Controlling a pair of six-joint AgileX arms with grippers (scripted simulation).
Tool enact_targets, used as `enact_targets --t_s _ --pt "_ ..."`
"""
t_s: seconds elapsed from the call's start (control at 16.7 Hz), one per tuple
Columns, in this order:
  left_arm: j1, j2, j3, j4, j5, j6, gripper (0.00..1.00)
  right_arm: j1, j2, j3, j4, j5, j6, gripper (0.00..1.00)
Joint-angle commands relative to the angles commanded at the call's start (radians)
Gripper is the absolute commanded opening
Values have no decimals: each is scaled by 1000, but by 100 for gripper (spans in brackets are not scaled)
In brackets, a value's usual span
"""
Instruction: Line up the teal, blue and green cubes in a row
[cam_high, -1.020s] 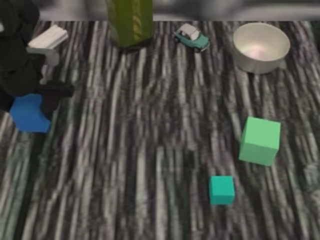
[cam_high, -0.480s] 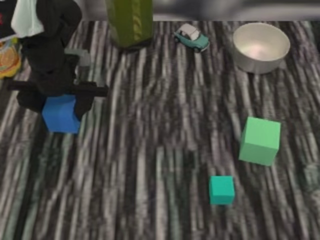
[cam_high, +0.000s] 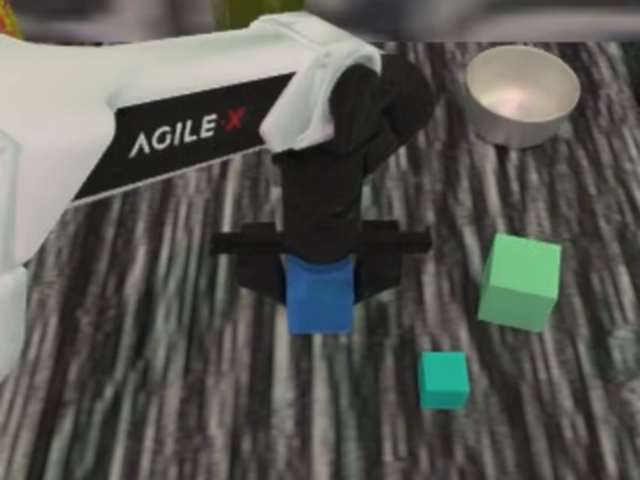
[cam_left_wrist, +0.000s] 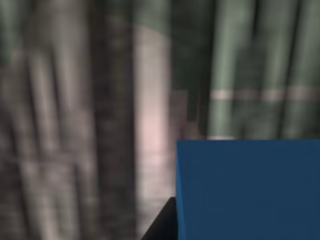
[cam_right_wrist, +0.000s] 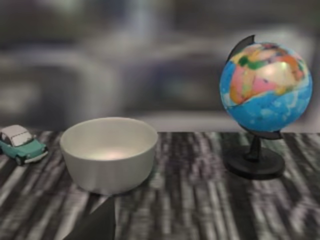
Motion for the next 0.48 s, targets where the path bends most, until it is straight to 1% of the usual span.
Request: enact_targets --t_s 0.12,0.24,0.48 --pt "-90 -3 14 -9 -3 -94 0 0 0 0 0 0 0 100" --pt "-140 -8 21 -12 -5 -146 0 0 0 0 0 0 0 100" --pt "-151 -10 22 -13 -6 -157 0 0 0 0 0 0 0 100"
